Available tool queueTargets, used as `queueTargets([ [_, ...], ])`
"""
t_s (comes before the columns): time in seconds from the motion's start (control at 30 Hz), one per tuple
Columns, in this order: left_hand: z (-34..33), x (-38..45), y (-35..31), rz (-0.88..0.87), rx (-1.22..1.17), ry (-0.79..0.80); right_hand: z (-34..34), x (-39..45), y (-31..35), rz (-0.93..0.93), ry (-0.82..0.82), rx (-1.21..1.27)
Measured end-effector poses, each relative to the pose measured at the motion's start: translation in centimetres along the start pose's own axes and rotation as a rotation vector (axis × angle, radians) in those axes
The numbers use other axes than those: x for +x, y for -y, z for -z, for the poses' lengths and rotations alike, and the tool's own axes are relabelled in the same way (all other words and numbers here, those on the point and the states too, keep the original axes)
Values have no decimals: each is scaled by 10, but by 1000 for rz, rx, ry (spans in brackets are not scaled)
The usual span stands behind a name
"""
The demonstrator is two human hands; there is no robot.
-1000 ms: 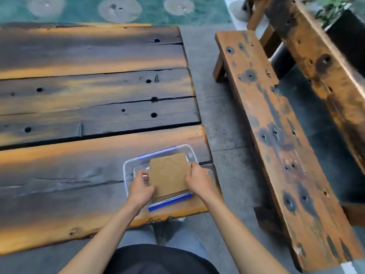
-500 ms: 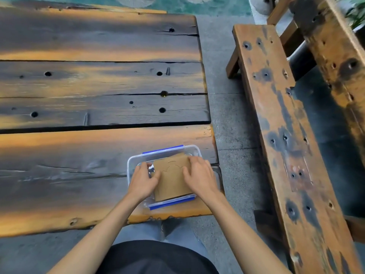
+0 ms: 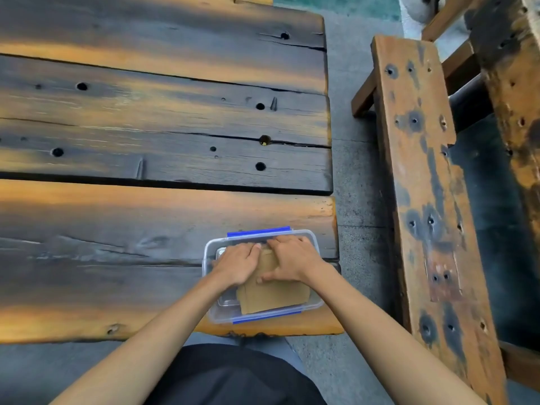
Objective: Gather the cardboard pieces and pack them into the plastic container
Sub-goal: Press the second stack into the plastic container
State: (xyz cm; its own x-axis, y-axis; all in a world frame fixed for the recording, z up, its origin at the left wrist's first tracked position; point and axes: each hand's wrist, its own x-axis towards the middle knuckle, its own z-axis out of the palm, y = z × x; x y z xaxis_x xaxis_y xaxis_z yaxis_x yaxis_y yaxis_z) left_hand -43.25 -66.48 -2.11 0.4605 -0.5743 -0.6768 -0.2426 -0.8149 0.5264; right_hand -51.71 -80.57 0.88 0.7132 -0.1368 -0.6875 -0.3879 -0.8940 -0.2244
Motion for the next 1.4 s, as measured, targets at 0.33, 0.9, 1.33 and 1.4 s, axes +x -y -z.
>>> queueTargets([
  [0.33, 9, 6, 4, -61, 30, 172, -1, 8, -4, -13, 178, 8],
  [0.9, -24, -16, 38, -23, 148, 89, 19, -4, -25, -29, 228, 61],
  [1.33, -38, -24, 10, 100, 267, 249, -2, 5, -39, 72, 282, 62],
  [1.4, -37, -24, 7, 111, 287, 245, -1, 9, -40, 88, 295, 22],
])
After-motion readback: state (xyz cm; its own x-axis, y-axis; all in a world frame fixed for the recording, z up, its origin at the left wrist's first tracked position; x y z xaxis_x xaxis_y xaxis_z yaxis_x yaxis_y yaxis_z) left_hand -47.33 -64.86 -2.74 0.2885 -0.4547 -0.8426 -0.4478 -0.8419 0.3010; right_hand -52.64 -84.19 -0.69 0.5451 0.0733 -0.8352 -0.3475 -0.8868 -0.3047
